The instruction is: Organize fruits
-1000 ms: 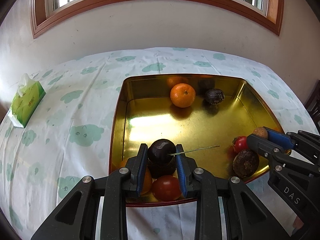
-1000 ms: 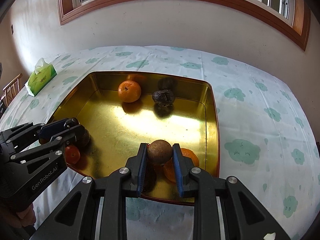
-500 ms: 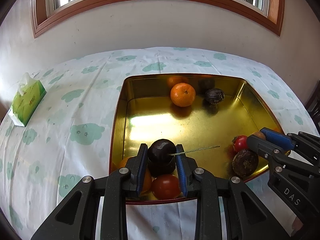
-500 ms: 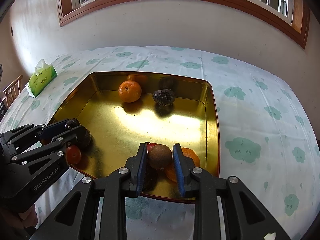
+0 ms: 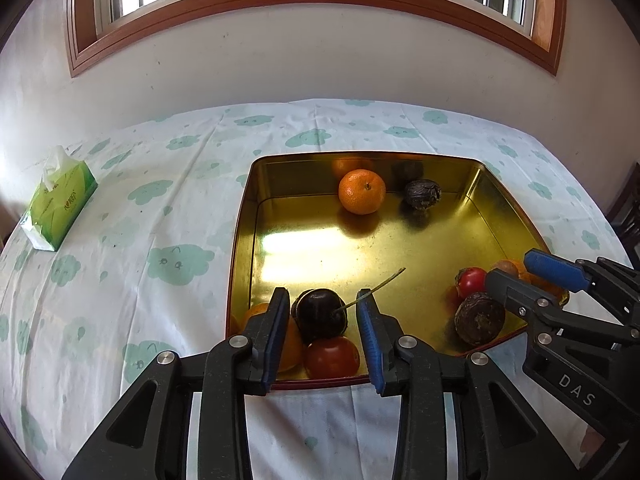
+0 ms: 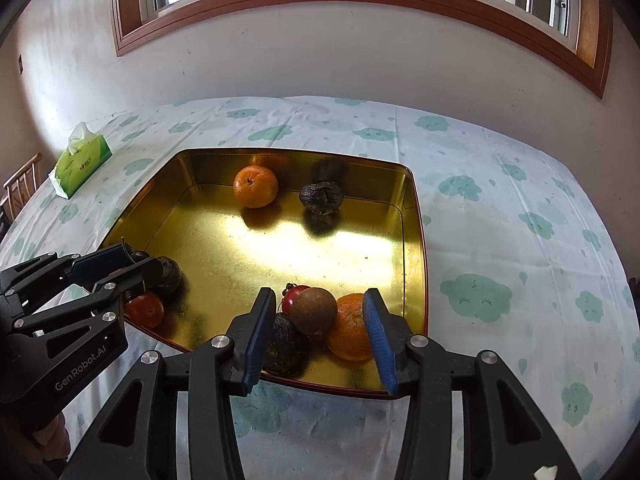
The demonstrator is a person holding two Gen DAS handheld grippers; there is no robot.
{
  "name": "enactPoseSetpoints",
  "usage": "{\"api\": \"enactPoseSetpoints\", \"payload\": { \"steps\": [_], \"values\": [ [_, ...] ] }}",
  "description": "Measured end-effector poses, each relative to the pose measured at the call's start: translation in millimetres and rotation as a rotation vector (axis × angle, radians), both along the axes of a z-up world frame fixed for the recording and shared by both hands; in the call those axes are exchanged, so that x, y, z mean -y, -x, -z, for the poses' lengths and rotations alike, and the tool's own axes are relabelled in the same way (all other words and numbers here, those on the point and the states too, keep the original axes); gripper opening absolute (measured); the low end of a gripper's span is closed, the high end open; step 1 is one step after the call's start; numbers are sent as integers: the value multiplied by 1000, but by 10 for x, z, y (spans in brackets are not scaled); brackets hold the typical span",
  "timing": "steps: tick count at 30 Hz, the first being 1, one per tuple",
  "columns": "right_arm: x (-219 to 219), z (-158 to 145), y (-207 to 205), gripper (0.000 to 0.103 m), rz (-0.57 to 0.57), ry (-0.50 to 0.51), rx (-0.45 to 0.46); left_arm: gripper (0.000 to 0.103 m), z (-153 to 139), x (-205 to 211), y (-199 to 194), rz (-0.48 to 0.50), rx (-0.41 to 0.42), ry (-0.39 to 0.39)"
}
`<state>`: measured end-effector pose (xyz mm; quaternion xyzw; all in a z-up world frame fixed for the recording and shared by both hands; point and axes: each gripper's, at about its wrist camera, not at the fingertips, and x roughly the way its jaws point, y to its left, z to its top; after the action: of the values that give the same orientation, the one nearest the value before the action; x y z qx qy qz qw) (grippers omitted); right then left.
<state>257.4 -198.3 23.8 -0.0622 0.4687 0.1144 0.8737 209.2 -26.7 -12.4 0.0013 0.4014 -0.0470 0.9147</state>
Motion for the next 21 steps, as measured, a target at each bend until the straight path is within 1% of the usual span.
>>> {"api": "enactPoseSetpoints", "payload": {
  "steps": [2,4,9,11,15,17,18,21],
  "values": [
    [6,-18,16,51,5,2,3,38,-25,1,42,-2,5,-4],
    [10,-37,37,55,11,9,10,38,-46,-7,79,-4,7,-4],
    [28,-100,108,60,25,14,21,39,-107,-46,173,-21,13,-5],
    [35,-137,148,65,32,14,26,39,-139,-68,237,-28,18,-8],
    [37,-193,244,66,44,15,21,39,-184,-123,351,-53,28,-15],
    [44,-208,305,71,56,10,14,39,-189,-148,402,-63,23,-9],
    [44,-213,336,71,62,11,12,39,-189,-160,432,-69,22,-9],
    [44,-228,435,71,67,4,5,39,-183,-189,517,-85,25,-16]
  ]
}}
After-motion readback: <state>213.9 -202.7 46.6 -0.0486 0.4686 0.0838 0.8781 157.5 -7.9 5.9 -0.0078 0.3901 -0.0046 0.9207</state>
